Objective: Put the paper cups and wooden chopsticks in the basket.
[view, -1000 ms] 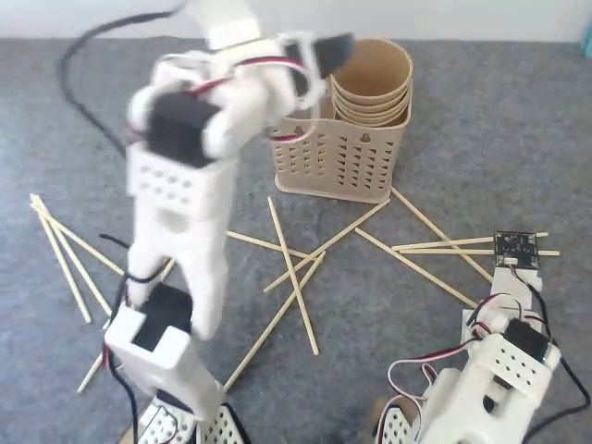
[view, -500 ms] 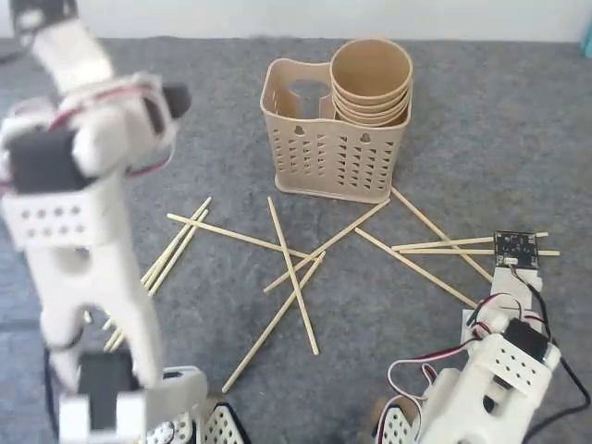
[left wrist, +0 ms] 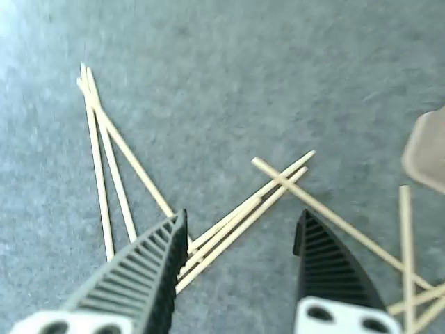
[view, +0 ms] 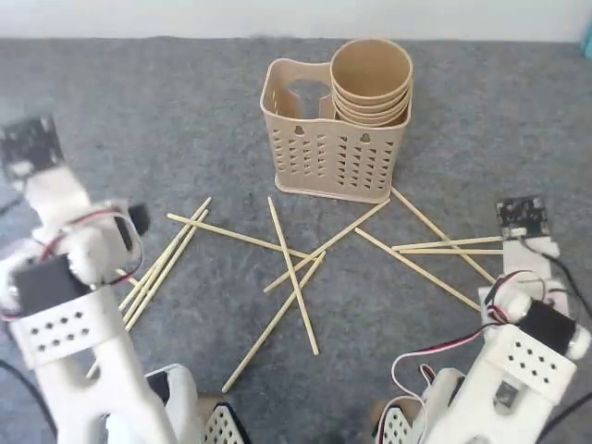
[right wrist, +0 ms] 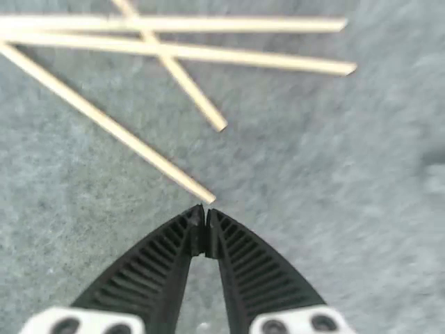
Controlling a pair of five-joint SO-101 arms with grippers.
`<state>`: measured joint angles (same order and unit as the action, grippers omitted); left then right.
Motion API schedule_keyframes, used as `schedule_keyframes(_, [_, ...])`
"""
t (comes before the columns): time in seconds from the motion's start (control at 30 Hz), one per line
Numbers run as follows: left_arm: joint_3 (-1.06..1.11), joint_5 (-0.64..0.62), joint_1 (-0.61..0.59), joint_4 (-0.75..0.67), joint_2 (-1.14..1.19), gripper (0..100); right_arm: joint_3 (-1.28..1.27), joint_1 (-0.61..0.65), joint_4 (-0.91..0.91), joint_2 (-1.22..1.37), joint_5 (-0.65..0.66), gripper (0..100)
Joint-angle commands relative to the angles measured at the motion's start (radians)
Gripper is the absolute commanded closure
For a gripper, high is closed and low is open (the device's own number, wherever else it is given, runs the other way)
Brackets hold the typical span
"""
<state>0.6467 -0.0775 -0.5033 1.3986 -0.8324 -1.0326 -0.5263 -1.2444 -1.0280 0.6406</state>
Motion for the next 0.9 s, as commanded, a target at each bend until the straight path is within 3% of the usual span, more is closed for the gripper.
schedule_keyframes(0.0, [0.259, 0.023, -0.028, -0.172, -0.068, 77, 0.18, 0.045, -0.056, -0.013, 0.017, 92.9])
schedule_keyframes(0.27, [0.51, 0.107, -0.14, -0.356, -0.107, 77, 0.252, 0.148, 0.016, 0.093, -0.081, 90.2])
schedule_keyframes(0.43, [0.602, 0.175, -0.169, -0.44, -0.109, 77, 0.382, 0.231, 0.05, 0.389, -0.204, 90.2])
schedule_keyframes(0.63, [0.61, 0.18, -0.169, -0.463, -0.101, 77, 0.58, 0.291, 0.09, 0.751, -0.213, 90.2])
schedule_keyframes(0.7, [0.628, 0.183, -0.169, -0.488, -0.107, 77, 0.647, 0.306, 0.079, 0.855, -0.178, 89.8])
schedule_keyframes(0.87, [0.633, 0.184, -0.169, -0.497, -0.107, 77, 0.792, 0.343, -0.008, 1.05, 0.058, 89.6])
